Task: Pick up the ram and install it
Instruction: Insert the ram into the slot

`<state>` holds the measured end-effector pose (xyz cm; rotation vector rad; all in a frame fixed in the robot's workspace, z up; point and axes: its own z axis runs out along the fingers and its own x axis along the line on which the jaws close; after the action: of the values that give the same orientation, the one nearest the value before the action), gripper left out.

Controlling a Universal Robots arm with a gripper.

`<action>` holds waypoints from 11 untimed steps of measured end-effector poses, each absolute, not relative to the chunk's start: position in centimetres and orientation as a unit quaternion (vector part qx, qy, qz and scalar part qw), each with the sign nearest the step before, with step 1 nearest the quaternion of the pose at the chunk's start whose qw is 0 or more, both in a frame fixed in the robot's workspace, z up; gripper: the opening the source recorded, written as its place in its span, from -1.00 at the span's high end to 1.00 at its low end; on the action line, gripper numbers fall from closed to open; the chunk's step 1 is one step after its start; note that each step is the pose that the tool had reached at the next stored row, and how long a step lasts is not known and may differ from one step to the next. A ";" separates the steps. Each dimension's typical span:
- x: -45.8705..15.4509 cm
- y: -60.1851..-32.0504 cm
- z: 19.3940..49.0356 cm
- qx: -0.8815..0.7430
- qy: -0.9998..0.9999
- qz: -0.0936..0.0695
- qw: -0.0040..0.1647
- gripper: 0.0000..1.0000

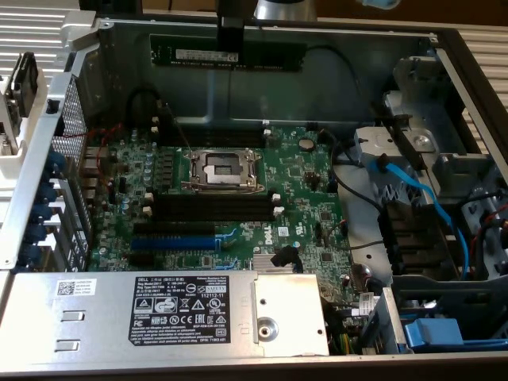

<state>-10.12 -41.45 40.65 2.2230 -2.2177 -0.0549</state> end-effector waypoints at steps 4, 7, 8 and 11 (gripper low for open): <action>-10.1 -41.4 40.6 0.708 -0.706 -0.017 0.000 0.76; -10.1 -41.3 40.3 0.708 -0.706 -0.017 0.000 0.76; -10.1 -41.3 40.1 0.708 -0.706 -0.017 0.000 0.76; -10.1 -41.2 39.6 0.707 -0.707 -0.017 0.000 0.76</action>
<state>-10.12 -41.19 39.60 2.2218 -2.2200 -0.0549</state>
